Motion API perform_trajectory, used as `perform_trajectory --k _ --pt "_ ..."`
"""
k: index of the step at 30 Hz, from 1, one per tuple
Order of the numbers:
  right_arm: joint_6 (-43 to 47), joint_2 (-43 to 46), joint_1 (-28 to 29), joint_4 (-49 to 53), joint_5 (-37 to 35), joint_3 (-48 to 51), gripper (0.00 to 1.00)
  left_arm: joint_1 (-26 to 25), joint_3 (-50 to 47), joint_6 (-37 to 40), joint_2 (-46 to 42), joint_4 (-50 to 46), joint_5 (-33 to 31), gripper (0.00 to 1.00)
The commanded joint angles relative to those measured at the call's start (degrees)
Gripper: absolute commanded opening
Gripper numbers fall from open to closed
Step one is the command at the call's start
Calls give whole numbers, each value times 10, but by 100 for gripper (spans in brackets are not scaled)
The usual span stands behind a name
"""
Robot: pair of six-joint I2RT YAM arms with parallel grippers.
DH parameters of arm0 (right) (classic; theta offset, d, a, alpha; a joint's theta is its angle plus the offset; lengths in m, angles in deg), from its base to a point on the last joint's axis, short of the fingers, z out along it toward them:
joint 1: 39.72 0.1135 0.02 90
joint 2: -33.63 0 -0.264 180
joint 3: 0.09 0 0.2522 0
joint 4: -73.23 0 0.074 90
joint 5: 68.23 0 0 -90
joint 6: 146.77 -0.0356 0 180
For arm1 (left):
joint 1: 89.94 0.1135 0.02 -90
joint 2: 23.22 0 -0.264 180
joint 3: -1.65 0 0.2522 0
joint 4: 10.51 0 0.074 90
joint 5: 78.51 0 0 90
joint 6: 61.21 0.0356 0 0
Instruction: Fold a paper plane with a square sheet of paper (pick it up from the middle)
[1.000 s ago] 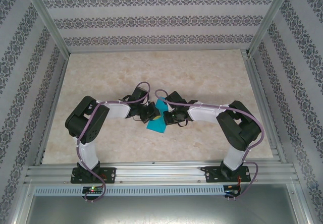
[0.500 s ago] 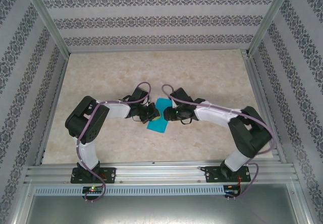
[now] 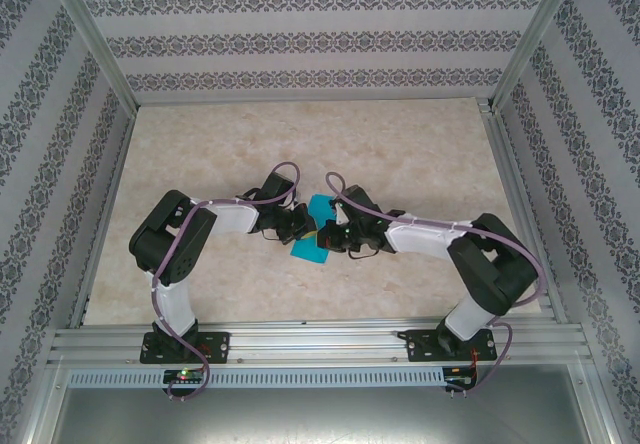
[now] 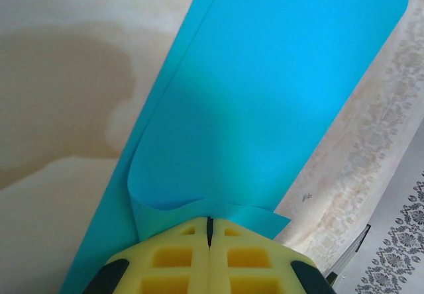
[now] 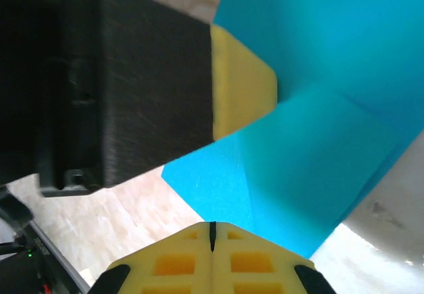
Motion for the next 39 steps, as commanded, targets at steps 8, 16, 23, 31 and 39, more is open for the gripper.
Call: perform_trajectory --k 8,16,23,31,39 --pt "-31 -69 10 -15 15 -34 2 -6 6 21 22 -52 -12 0" --pt "-29 -91 8 -14 31 -4 3 -6 7 22 23 -59 -19 0" --pt "-54 -97 5 -51 54 28 6 -6 7 20 30 -59 -20 0" --pt "-47 -43 0 -29 57 41 7 -7 9 20 32 -61 -21 0" --pt "-47 -53 0 -54 74 77 9 -6 15 18 37 -62 -22 0"
